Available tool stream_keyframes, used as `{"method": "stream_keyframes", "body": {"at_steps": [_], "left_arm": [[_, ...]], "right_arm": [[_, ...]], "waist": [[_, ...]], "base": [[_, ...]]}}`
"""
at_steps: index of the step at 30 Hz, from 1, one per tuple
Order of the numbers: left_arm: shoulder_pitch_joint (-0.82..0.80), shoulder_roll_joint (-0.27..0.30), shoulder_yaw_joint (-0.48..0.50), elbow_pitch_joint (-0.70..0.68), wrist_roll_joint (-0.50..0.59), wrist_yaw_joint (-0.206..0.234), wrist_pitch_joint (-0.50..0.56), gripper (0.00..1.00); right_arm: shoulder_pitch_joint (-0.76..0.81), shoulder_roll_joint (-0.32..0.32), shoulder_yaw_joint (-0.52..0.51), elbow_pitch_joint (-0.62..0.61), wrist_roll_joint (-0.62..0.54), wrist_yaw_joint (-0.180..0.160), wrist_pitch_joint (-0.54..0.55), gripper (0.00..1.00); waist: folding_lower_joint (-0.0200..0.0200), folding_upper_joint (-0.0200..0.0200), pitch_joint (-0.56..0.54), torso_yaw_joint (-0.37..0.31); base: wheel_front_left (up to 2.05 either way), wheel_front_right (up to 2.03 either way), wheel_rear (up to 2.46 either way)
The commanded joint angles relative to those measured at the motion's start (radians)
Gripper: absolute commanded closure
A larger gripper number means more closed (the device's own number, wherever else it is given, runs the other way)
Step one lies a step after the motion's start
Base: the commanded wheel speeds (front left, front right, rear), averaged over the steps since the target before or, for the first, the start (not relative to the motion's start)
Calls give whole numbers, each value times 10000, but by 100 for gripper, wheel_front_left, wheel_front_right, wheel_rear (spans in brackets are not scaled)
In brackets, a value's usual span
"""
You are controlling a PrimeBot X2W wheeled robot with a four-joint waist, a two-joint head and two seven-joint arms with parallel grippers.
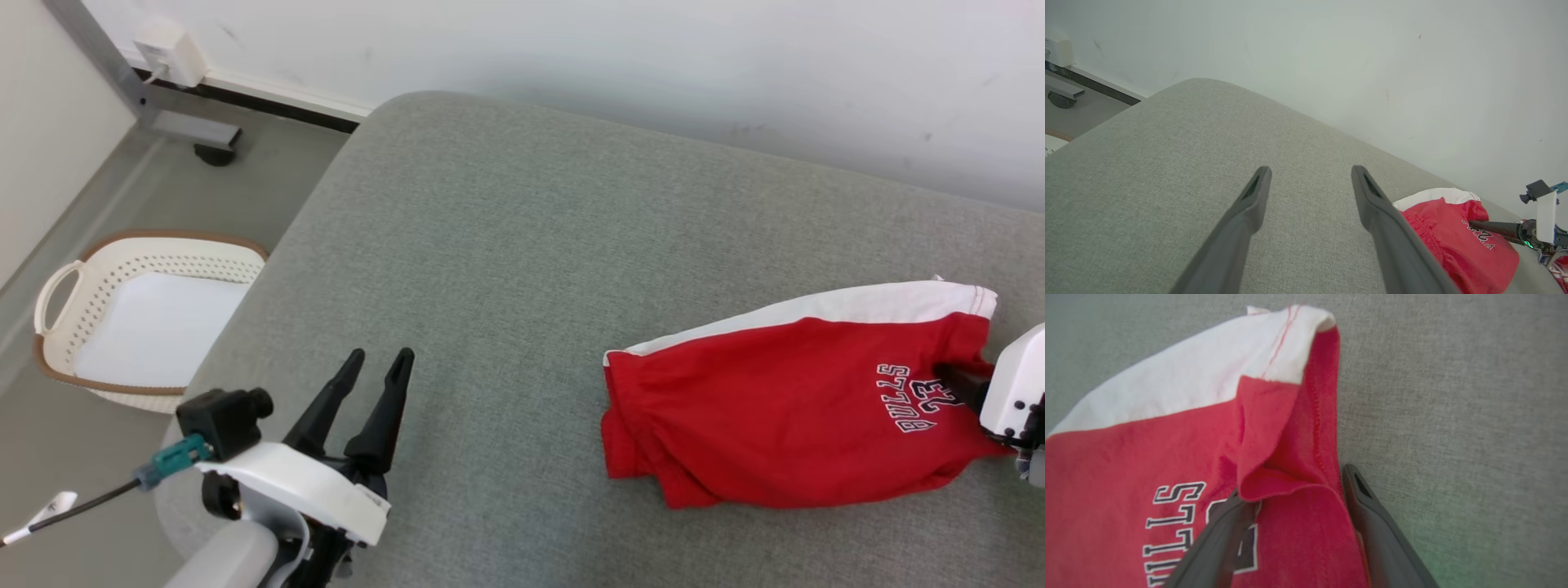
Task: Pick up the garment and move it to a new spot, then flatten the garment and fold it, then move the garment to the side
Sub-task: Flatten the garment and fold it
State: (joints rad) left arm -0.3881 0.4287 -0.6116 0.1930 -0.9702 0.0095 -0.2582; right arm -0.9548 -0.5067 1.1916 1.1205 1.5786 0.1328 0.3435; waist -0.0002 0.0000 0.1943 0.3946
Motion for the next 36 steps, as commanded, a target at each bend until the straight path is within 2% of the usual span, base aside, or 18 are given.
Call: {"method": "stream_keyframes", "body": {"at_steps": [1, 3, 4, 5, 7, 8, 14, 20, 31, 36], "left_arm": [[135, -61, 65, 39, 25, -60, -72, 0], [208, -159, 112, 73, 126, -86, -57, 0], [236, -201, 146, 85, 157, -108, -61, 0], [252, -237, 189, 88, 233, -121, -63, 0], [254, -313, 352, 4, 551, -110, -65, 0], [297, -359, 441, -31, 742, -90, -61, 0], [637, -751, 1100, -150, 1641, -114, -61, 0], [1034, -989, 1707, -115, 2600, -75, -61, 0], [1885, -1528, 2698, 2, 3858, -117, -56, 0], [2234, -1802, 3037, 46, 4204, -244, -56, 0]], "right_arm": [[526, 119, 99, 188, 173, -42, 457, 0], [722, 270, 137, 180, 311, -42, 1180, 0], [769, 322, 139, 155, 379, -41, 1448, 16], [766, 359, 134, 66, 413, -39, 1602, 51], [631, 368, 91, -193, 380, -19, 1521, 76], [560, 375, 54, -290, 357, -12, 1368, 100], [294, 176, -93, -425, 217, -12, 802, 100], [238, 124, -260, -260, 116, -22, 18, 100], [1140, -252, -727, -1617, 305, -24, -1683, 100], [1718, -363, -1023, -1790, 543, -24, -2322, 100]], "waist": [[2, 0, 20, 76], [2, 0, 25, 129], [2, 0, 25, 148], [2, 0, 25, 164], [2, 0, 19, 185], [2, 0, -1, 183], [2, 0, -277, 54], [2, 0, -598, -418], [2, 0, -1094, -2083], [2, 0, -1248, -2788]], "base": [[0, 0, 0], [0, 0, 0], [0, 0, 0], [0, 0, 0], [0, 0, 0], [0, 0, 0], [0, 0, 0], [0, 0, 0], [0, 0, 0], [0, 0, 0]]}}
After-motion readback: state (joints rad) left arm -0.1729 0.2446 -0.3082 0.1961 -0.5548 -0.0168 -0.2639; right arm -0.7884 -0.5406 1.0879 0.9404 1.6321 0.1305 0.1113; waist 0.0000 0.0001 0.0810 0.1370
